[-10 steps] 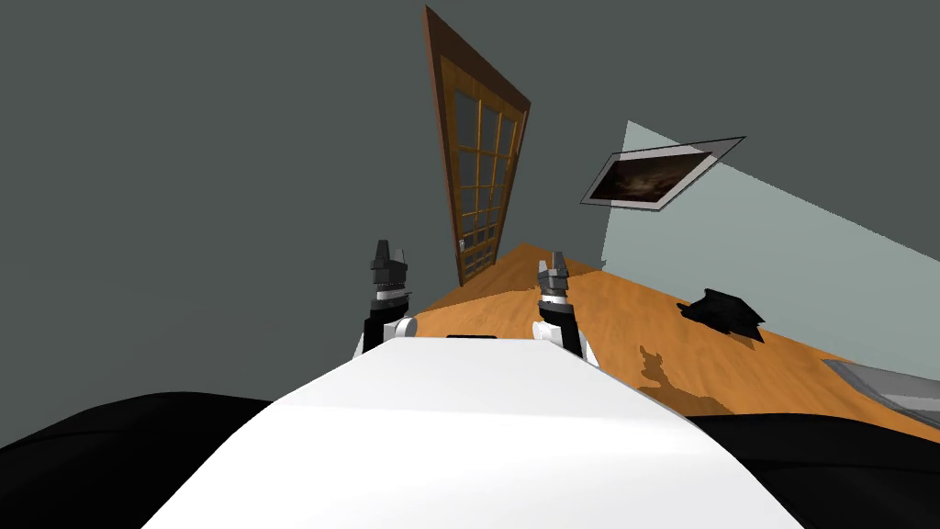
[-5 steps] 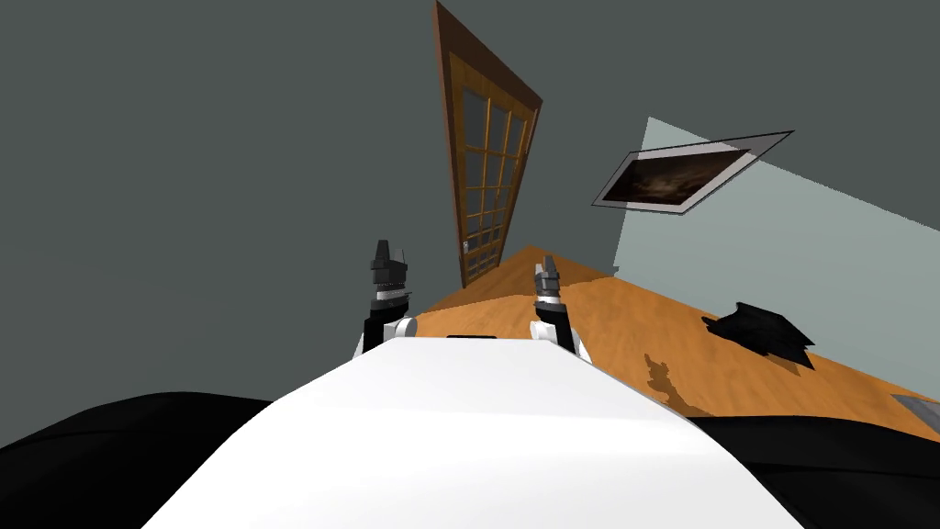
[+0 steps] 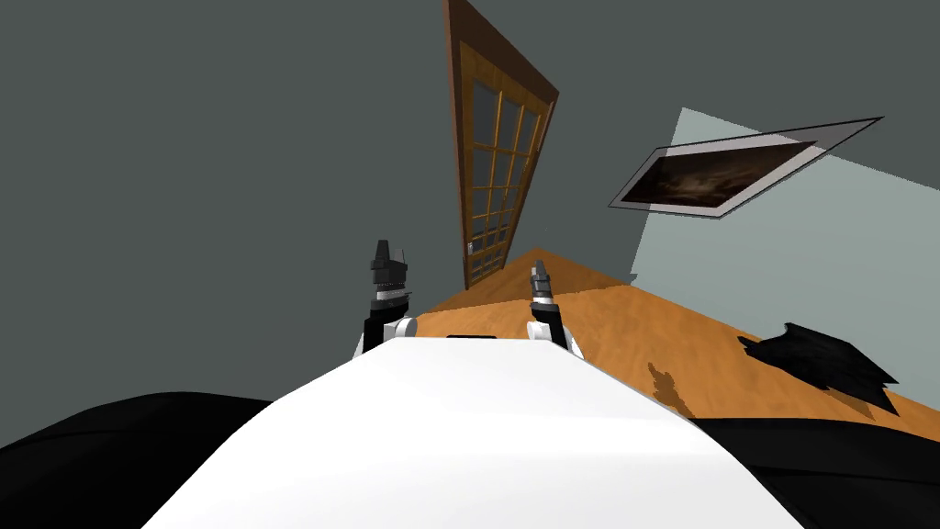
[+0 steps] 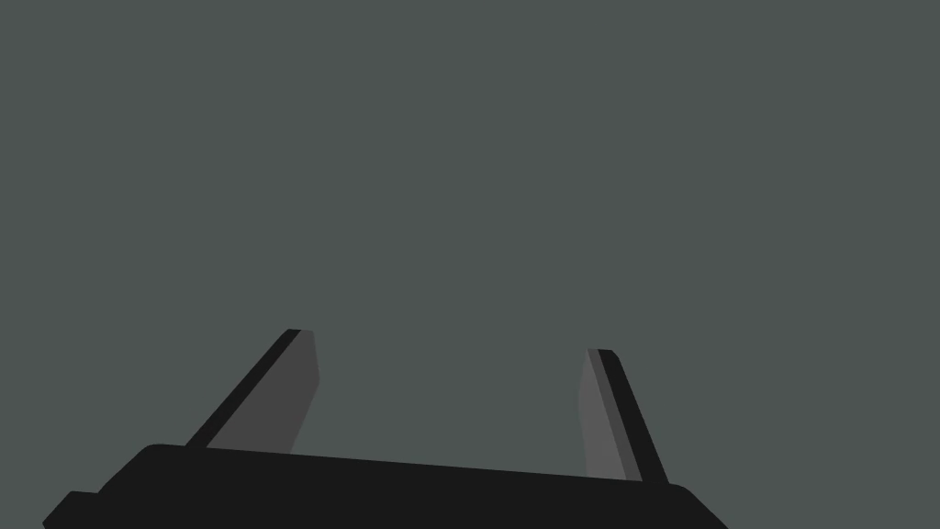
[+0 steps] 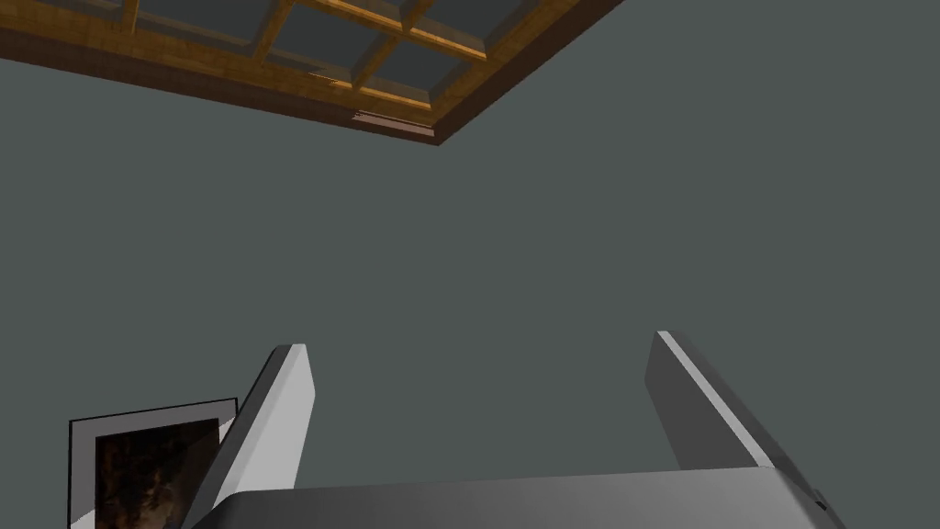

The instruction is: Pull the door open

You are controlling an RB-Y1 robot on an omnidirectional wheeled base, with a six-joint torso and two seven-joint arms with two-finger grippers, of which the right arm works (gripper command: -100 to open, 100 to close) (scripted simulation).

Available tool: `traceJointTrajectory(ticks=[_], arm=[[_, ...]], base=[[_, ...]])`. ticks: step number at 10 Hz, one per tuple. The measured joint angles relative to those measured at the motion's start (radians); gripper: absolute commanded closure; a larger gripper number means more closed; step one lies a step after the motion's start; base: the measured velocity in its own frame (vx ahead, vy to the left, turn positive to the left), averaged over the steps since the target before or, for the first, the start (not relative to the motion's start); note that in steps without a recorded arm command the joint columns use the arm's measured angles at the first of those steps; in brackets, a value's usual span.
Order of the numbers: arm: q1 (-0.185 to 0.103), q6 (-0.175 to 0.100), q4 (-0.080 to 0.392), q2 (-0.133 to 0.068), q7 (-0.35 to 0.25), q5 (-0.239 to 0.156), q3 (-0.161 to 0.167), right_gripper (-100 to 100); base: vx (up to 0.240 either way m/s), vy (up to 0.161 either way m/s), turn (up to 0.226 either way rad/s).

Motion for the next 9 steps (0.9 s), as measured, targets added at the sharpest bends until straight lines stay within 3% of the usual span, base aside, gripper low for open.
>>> traceJointTrajectory(ticks=[9], arm=[[-0.077, -0.069, 0.24, -0.033, 0.218, 0.001, 0.021, -100]], base=[[0.094, -0.016, 0.12]])
